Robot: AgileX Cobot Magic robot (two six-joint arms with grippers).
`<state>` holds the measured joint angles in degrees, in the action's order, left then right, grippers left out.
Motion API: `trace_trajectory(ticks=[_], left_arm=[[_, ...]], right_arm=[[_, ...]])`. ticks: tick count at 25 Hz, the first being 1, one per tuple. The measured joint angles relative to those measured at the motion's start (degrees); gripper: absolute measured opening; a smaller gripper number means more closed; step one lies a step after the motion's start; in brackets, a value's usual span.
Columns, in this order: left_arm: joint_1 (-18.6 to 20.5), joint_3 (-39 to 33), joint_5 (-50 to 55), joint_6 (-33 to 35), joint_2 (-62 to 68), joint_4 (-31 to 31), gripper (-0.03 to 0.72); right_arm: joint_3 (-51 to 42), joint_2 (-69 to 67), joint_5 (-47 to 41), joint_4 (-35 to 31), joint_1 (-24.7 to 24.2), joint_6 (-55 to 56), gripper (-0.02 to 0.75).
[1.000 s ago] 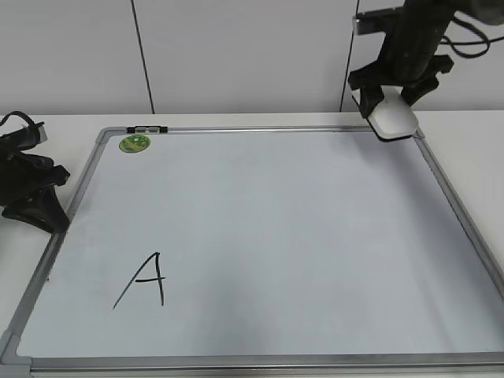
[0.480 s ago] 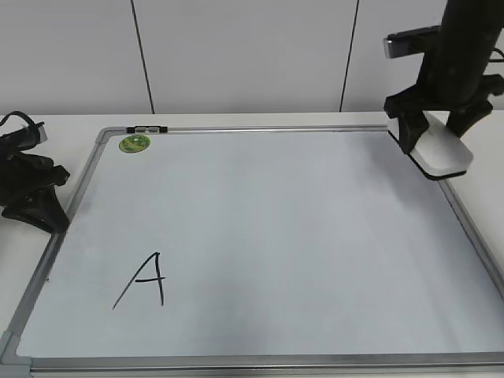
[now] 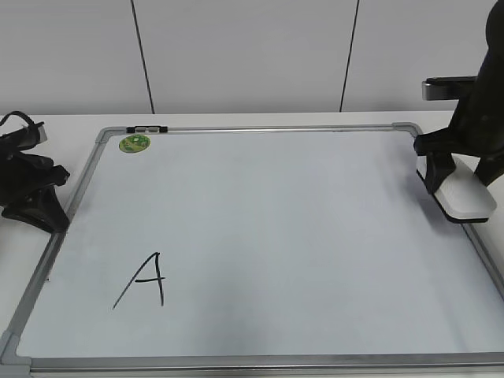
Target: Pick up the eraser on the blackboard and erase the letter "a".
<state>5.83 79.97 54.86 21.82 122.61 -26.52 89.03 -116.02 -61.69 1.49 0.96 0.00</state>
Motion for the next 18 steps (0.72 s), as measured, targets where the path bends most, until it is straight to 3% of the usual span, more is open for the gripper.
trace_trajectory(ticks=[18], left_arm=[[0.0, 0.0, 0.0, 0.0, 0.0, 0.0, 0.072]], right_arm=[[-0.11, -4.79, 4.72, 0.24, -0.13, 4.01, 0.526]])
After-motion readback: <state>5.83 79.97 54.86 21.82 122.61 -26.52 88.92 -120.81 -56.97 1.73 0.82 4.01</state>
